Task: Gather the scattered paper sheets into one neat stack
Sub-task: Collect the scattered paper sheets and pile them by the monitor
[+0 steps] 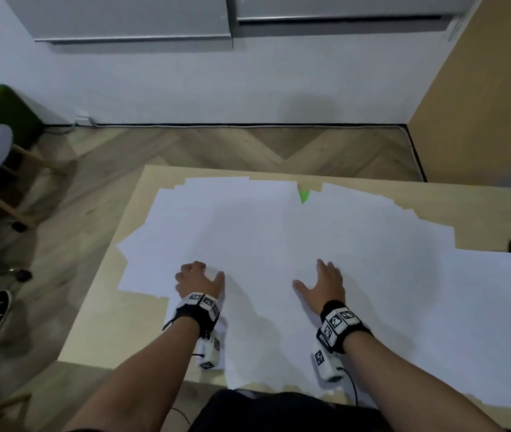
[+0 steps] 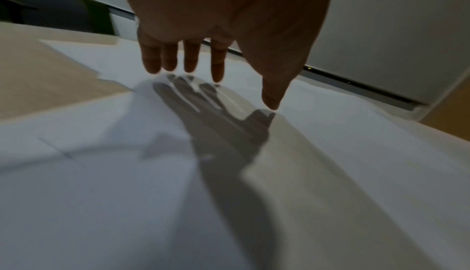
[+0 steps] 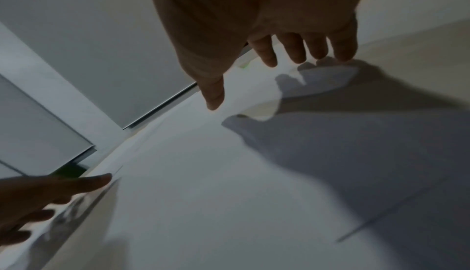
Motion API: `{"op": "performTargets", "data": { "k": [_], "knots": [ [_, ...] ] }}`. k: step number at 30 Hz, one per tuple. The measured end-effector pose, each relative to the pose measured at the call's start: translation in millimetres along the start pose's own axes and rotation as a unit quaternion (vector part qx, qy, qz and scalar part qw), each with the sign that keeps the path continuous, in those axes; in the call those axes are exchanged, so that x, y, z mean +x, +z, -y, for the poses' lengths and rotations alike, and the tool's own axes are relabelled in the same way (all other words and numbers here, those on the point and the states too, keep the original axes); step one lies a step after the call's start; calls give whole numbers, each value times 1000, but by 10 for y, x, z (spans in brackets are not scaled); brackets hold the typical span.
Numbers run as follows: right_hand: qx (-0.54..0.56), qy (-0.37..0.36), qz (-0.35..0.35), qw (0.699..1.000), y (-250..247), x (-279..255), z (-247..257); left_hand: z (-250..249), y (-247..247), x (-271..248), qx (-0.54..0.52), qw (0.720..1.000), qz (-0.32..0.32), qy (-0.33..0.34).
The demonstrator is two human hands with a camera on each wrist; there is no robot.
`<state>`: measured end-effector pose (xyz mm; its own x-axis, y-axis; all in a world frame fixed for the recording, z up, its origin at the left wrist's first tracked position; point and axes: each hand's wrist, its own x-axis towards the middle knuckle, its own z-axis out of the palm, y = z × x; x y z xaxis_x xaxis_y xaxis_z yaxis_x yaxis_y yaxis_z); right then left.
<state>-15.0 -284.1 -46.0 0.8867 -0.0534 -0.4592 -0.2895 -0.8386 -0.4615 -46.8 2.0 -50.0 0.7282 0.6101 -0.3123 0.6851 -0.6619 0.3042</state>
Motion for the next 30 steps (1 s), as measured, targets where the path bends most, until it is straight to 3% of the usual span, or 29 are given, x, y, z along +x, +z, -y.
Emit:
{"op": "performTargets", "data": {
  "k": [4, 8, 15, 19, 24, 30],
  "knots": [
    [-52, 75, -18, 996, 251, 3, 254, 434, -174, 360, 3, 999, -3, -42],
    [-54, 114, -10, 992, 446, -43, 447, 709, -310, 637, 71, 997, 29, -31],
    [-60, 143, -12, 988, 807, -125, 867, 546, -233, 359, 123, 987, 102, 16],
    [-74, 153, -21, 985, 876, -111, 1042, 456, -481, 541, 82, 995, 65, 6],
    [-98, 144, -18, 985, 819, -95, 1051, 903, -703, 1149, 69, 993, 54, -84],
    [-113, 129, -11, 985, 757, -131, 1048, 951, -798, 1204, 35, 997, 34, -58]
  ]
}}
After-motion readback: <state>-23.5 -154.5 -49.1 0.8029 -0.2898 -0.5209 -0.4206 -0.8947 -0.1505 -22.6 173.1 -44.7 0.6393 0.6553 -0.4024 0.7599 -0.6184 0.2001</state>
